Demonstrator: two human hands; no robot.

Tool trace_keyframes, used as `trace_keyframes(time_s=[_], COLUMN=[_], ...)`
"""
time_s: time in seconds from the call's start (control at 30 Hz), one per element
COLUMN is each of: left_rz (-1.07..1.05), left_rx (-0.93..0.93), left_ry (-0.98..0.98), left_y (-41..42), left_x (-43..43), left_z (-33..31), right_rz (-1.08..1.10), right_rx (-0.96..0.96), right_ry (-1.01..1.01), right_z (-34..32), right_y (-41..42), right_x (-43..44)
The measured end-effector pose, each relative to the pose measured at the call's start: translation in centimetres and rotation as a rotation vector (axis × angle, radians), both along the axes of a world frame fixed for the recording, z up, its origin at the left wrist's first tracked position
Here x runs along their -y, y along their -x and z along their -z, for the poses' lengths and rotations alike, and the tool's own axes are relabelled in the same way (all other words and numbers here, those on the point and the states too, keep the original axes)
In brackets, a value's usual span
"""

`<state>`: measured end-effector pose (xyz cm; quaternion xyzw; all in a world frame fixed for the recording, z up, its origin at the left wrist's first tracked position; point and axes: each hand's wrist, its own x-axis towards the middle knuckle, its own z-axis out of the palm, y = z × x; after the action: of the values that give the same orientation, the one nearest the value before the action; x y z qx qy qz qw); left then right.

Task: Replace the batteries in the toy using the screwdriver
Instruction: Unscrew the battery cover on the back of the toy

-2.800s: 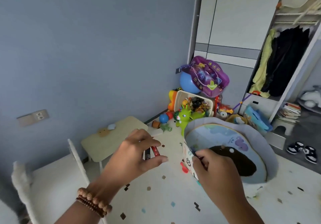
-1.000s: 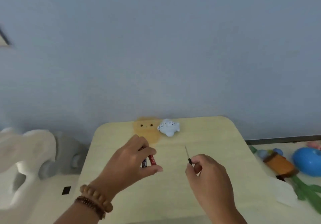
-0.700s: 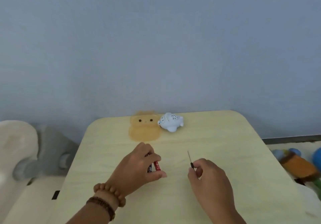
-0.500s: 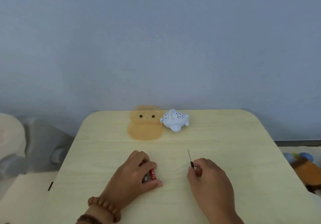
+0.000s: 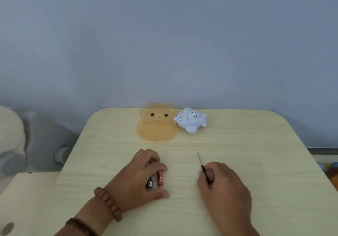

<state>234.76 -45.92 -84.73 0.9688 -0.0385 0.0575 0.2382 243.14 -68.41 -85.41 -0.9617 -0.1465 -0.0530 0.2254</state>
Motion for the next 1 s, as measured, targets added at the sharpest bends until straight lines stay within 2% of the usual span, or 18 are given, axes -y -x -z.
trace_keyframes(time_s=[0.2,0.83,1.0], left_rz=[0.038,0.015,0.025], left_rx=[-0.089,-0.024,-0.061], left_ry=[-0.03,0.004,-0.005], left_y=[0.4,1.1,1.0], left_x=[-0.4,-0.4,-0.4], left_z=[-0.4,-0.1,-0.6], right_rz=[-0.001,0.007,-0.012], right_rx=[0.045,0.103,0.101], right_ry=[-0.005,-0.021,-0.042], right_z=[0.5,0.8,0.8], right_y=[0.3,0.3,0.4], right_x=[0.2,0.0,0.1])
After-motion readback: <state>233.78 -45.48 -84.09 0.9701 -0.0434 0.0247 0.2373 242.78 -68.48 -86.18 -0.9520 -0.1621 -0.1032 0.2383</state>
